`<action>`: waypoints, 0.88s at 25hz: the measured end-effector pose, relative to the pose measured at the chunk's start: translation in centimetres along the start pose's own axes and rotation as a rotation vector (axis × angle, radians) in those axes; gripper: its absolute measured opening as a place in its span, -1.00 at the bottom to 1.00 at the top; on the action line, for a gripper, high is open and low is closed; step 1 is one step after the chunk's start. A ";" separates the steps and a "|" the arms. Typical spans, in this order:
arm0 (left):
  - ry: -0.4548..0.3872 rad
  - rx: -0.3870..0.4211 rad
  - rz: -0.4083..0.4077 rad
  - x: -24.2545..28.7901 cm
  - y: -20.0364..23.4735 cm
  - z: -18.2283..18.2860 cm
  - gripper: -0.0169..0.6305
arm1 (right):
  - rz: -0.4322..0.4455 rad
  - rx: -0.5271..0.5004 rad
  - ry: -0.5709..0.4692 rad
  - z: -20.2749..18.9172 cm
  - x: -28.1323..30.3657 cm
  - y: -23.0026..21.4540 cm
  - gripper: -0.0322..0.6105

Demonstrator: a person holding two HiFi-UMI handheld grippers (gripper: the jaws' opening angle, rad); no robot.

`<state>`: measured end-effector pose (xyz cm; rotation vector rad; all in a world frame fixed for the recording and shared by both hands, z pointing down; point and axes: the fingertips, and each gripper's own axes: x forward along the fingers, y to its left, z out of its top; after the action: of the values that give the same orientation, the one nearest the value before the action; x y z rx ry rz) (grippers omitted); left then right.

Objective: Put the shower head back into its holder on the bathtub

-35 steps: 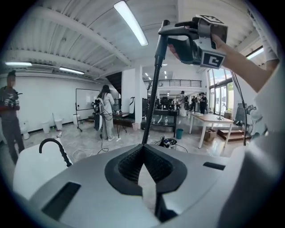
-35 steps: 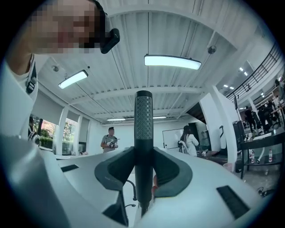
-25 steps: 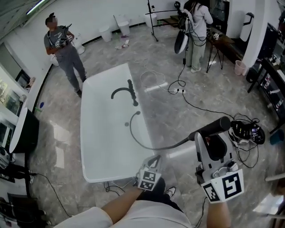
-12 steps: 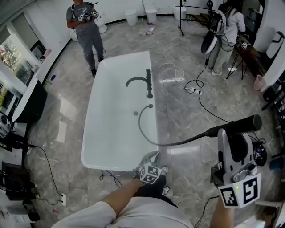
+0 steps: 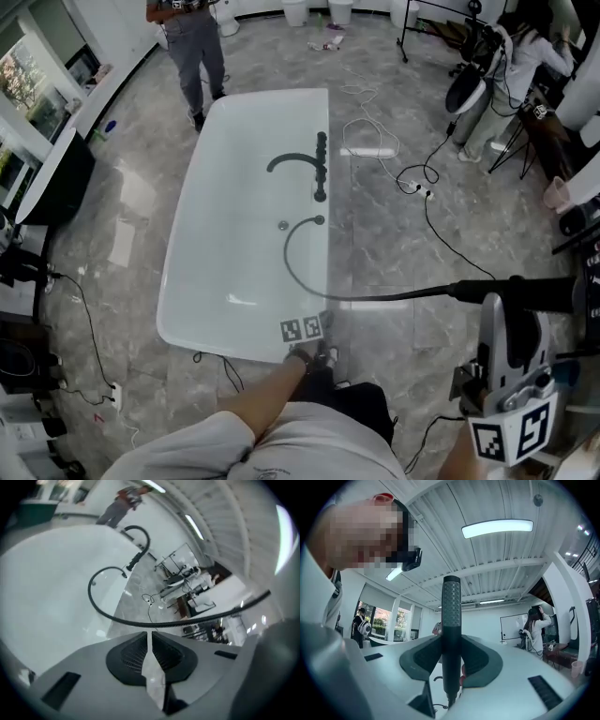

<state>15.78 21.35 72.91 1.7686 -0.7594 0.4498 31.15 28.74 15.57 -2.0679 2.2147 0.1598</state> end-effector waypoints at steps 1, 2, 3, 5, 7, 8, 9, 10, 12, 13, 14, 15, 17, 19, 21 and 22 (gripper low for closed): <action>0.001 -0.126 -0.019 1.2 0.0 0.2 -0.91 | 0.007 0.009 0.010 -0.3 0.8 -1.1 -0.47; -0.005 -0.244 -0.035 2.2 0.0 0.3 -0.91 | 0.016 0.019 0.017 -0.5 1.5 -2.1 -0.47; -0.017 -0.355 -0.049 3.1 0.1 0.2 -0.90 | 0.025 0.028 0.020 -0.7 1.9 -2.7 -0.47; -0.049 -0.553 -0.077 4.5 0.7 0.2 -0.81 | 0.048 0.044 0.019 -0.7 2.2 -3.1 -0.47; -0.079 -0.716 -0.106 5.3 1.4 0.1 -0.68 | 0.074 0.052 0.023 -0.8 2.5 -2.7 -0.47; -0.089 -0.779 -0.119 5.7 1.6 0.0 -0.63 | 0.087 0.051 0.027 -0.7 2.6 -2.4 -0.47; -0.097 -0.830 -0.131 6.0 1.7 -0.2 -0.60 | 0.099 0.047 0.029 -0.6 2.6 -2.2 -0.47; -0.107 -0.871 -0.141 6.3 1.8 -0.1 -0.58 | 0.108 0.042 0.029 -0.5 2.7 -2.1 -0.47; -0.139 -0.933 -0.161 6.9 2.0 0.6 -0.56 | 0.121 0.036 0.028 -0.3 2.7 -2.0 -0.47; -0.159 -0.955 -0.172 6.9 2.0 1.3 -0.56 | 0.125 0.034 0.027 -0.3 2.8 -1.9 -0.47; -0.179 -0.974 -0.183 6.8 2.1 1.9 -0.56 | 0.129 0.033 0.028 -0.3 2.8 -1.8 -0.47; -0.196 -0.987 -0.193 6.6 2.3 2.4 -0.56 | 0.131 0.033 0.028 -0.4 2.8 -1.8 -0.47; -0.217 -1.000 -0.211 6.1 2.7 2.9 -0.56 | 0.137 0.034 0.029 -0.5 2.9 -1.7 -0.47; -0.223 -1.009 -0.213 5.9 3.3 3.0 -0.56 | 0.142 0.034 0.030 -0.6 3.0 -1.6 -0.47; -0.212 -1.009 -0.196 6.2 4.0 2.7 -0.56 | 0.147 0.035 0.032 -0.7 3.0 -1.4 -0.47; -0.203 -1.011 -0.186 6.4 4.2 2.5 -0.56 | 0.150 0.035 0.032 -0.7 3.1 -1.4 -0.47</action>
<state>17.32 16.43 79.12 0.9114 -0.7589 -0.2374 32.31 25.50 15.82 -1.8996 2.3741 0.0997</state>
